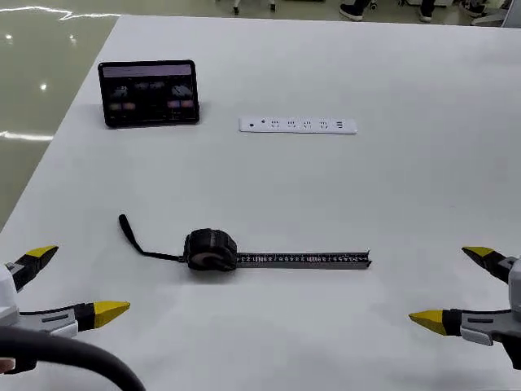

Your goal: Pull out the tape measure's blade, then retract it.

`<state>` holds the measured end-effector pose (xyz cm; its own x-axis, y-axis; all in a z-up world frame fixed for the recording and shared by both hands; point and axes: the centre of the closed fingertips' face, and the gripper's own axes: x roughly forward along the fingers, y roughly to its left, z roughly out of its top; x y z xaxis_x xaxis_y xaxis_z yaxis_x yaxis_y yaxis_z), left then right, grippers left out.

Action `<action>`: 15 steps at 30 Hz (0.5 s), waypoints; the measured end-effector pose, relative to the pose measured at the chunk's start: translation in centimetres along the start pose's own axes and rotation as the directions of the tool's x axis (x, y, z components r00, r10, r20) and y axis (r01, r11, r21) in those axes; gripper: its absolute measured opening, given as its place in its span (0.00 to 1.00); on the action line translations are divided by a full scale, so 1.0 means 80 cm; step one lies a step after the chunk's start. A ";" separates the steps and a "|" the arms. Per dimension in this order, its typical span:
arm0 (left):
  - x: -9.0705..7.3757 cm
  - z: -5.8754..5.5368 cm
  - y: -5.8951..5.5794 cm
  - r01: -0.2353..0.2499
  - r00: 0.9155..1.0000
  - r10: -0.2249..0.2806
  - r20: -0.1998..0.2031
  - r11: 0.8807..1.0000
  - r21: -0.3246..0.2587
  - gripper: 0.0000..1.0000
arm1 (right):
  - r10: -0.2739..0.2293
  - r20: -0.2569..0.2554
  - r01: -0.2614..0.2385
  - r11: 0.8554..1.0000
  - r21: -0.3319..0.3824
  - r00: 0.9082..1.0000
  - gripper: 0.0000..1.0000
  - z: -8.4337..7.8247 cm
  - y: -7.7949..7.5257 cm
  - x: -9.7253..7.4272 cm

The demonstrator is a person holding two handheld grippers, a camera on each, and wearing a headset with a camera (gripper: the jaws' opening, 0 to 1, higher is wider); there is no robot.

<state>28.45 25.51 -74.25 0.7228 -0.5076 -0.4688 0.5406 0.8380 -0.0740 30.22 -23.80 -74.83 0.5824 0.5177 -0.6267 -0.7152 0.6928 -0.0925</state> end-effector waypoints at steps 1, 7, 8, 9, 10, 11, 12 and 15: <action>-0.003 -0.003 -0.001 -0.003 1.000 0.003 -0.005 1.000 0.004 1.00 | -0.013 0.004 0.013 1.000 0.012 1.000 0.94 -0.004 0.000 -0.006; -0.011 -0.005 0.003 -0.013 1.000 0.013 -0.008 1.000 0.002 1.00 | -0.010 -0.015 0.010 0.999 0.044 1.000 1.00 -0.030 0.015 -0.022; -0.011 -0.005 0.003 -0.012 1.000 0.012 -0.011 1.000 0.005 1.00 | -0.009 -0.013 0.009 0.999 0.047 1.000 1.00 -0.031 0.015 -0.024; -0.011 -0.005 0.004 -0.009 1.000 0.009 -0.016 1.000 0.002 1.00 | -0.013 -0.007 0.013 0.998 0.058 1.000 1.00 -0.032 0.014 -0.026; -0.010 -0.005 0.003 -0.007 1.000 0.007 -0.020 1.000 -0.004 1.00 | -0.022 -0.005 0.022 0.998 0.061 1.000 1.00 -0.032 0.012 -0.028; -0.009 -0.004 0.000 0.001 1.000 -0.001 -0.021 1.000 -0.006 1.00 | -0.034 -0.003 0.034 0.998 0.055 0.999 1.00 -0.033 0.009 -0.030; -0.008 -0.004 -0.003 0.010 1.000 -0.010 -0.024 1.000 0.003 1.00 | -0.035 -0.005 0.035 0.998 0.056 0.999 1.00 -0.033 0.008 -0.031; -0.005 -0.005 -0.004 0.017 0.999 -0.016 -0.039 1.000 0.019 1.00 | -0.042 -0.010 0.042 0.997 0.058 0.999 1.00 -0.037 0.002 -0.036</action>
<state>27.81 25.52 -74.37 0.6970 -0.5127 -0.5014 0.5607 0.8255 -0.0647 27.29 -26.61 -75.32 0.6078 0.4835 -0.6300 -0.6667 0.7416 -0.0740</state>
